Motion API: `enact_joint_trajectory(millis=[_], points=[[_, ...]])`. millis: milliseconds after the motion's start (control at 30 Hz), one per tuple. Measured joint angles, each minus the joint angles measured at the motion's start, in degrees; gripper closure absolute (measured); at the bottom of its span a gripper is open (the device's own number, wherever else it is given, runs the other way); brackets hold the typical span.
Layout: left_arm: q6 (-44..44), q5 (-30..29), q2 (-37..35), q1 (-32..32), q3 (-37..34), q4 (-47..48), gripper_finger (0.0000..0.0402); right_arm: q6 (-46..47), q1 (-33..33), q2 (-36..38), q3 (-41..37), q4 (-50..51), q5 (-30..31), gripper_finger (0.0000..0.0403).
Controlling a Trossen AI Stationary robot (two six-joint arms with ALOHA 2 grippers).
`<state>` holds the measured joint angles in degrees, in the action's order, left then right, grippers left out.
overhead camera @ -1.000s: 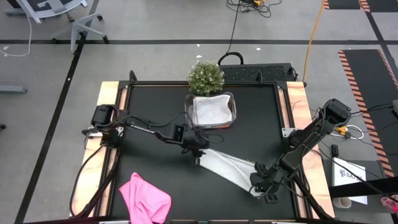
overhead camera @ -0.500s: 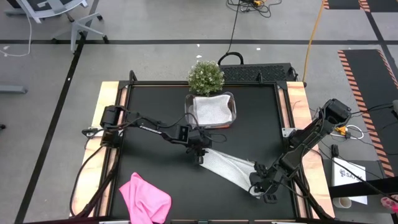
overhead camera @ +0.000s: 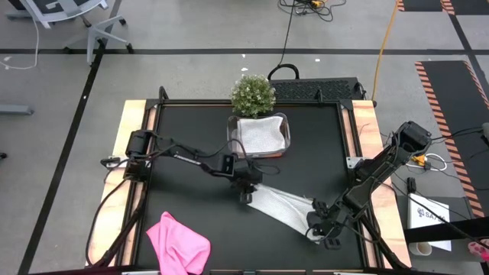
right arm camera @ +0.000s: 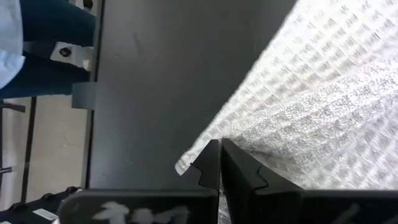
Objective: Fold microfiber towels
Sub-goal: Fold the gray microfiber towel on the table
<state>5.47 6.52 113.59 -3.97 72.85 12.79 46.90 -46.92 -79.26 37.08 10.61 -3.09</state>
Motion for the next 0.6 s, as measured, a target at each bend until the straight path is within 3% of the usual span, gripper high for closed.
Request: enact_joint_trajectory(millis=[233, 467, 600], points=[[1.0, 2.2, -0.2, -1.6, 4.3, 4.5, 0.0390, 0.0, 0.0, 0.0, 0.0, 1.4, 0.0, 0.0403], [3.6, 4.7, -0.1, -6.8, 8.2, 19.9, 0.0393, -1.4, 0.0, 0.0, 0.0, 3.3, 0.1, 0.0403], [3.4, 7.4, -0.2, -10.6, 10.6, 23.0, 0.0391, -2.5, 0.0, 0.0, 0.0, 4.8, 0.1, 0.0403]])
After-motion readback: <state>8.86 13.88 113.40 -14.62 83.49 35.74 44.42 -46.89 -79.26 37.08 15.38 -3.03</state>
